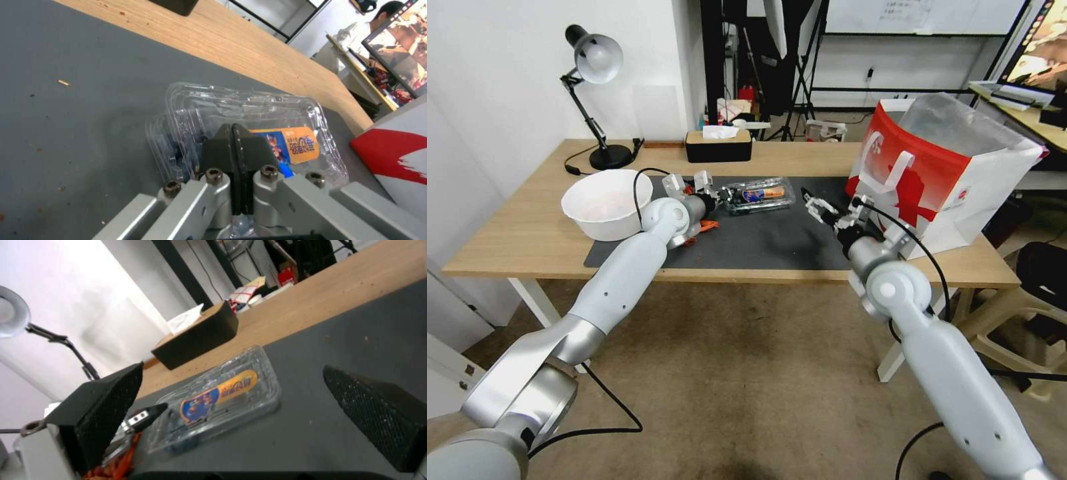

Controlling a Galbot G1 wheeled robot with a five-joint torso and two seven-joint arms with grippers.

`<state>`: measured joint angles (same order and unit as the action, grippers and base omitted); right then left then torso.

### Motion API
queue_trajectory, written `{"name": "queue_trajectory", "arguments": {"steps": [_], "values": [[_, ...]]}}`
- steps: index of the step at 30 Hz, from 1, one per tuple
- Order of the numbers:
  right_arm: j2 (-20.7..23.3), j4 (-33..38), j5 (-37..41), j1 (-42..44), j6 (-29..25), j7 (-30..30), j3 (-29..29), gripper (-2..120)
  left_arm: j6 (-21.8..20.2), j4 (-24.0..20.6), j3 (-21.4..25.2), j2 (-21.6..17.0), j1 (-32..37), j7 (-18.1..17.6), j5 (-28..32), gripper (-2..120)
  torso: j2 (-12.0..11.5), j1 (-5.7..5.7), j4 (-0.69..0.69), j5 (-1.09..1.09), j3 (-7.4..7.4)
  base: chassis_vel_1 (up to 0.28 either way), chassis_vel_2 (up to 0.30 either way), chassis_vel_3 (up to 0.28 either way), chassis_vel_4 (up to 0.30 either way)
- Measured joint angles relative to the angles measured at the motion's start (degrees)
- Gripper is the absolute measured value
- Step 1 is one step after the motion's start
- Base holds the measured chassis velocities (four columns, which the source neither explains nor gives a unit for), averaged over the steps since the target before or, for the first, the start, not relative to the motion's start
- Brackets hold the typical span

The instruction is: Close the takeout container lid, then place the container into the takeout bag.

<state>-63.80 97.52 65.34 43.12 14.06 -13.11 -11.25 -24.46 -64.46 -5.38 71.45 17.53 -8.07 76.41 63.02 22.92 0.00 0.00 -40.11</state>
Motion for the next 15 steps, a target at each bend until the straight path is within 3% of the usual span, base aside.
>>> {"name": "queue_trajectory", "arguments": {"steps": [8,15], "values": [[-0.04,-7.46,-1.18,-7.87,3.03,0.95,4.48,100,0.00,0.10,0.12,-0.42,-0.13,0.00,0.64,0,0.00,0.00,0.00,0.00,0.00,0.000,0.000,0.000,0.000],[-0.66,-14.43,-3.17,-13.84,10.52,3.10,7.11,100,-0.03,-0.05,0.34,-0.63,0.15,0.00,0.69,0,0.00,0.00,0.00,-0.01,0.01,0.000,0.000,0.000,0.000]]}}
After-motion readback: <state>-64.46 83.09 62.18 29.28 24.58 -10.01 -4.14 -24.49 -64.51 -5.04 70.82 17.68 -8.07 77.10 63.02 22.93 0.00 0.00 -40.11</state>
